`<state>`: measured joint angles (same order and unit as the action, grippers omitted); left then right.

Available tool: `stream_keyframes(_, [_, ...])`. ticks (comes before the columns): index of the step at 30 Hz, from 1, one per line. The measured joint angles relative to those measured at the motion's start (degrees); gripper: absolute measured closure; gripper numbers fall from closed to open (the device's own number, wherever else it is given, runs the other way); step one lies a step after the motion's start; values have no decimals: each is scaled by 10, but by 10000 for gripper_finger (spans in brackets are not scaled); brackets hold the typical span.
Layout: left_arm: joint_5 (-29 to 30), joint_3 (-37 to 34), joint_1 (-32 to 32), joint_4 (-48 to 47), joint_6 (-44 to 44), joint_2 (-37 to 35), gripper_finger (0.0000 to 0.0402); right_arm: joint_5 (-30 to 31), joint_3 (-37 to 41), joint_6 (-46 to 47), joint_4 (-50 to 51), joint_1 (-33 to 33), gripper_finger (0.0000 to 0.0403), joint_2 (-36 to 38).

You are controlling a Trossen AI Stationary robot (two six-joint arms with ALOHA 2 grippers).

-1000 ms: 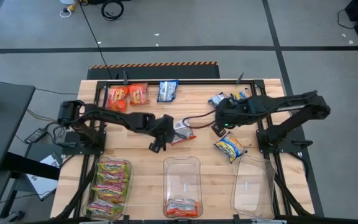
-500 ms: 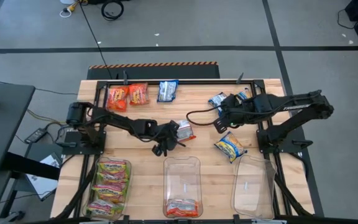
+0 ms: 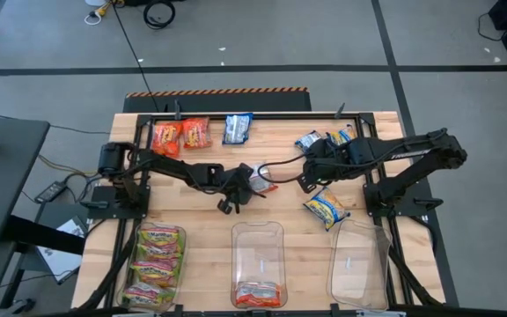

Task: Sort Maruchan noodles
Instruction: Put the orange noodle pack into the middle transparent bin

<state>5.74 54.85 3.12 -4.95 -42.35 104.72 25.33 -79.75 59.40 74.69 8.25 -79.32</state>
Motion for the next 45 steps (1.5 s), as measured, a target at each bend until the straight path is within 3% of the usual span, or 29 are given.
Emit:
stream_keyframes(9, [19,7,11,-22,27,-2,386,0,0,15,-1,15,394,-3])
stream_keyframes(16, [6,60,29,-111,44,-51,394,8,0,5,0,15,394,-2])
stream_keyframes(21, [-84,126,57,-201,105,-91,394,23,0,-9,0,15,393,-2])
stream_keyframes(26, [-214,173,84,-253,190,-131,395,31,0,-22,0,15,393,-2])
stream_keyframes(32, [-364,184,102,-258,302,-181,395,14,0,-52,5,18,393,3])
stream_keyframes(37, [-455,183,96,-250,381,-210,395,3,0,-82,3,28,393,25])
stream_keyframes(41, [-497,183,68,-204,448,-217,395,3,0,-105,-1,39,393,46])
stream_keyframes(45, [-491,183,23,-133,513,-217,395,3,0,-117,-6,52,393,68])
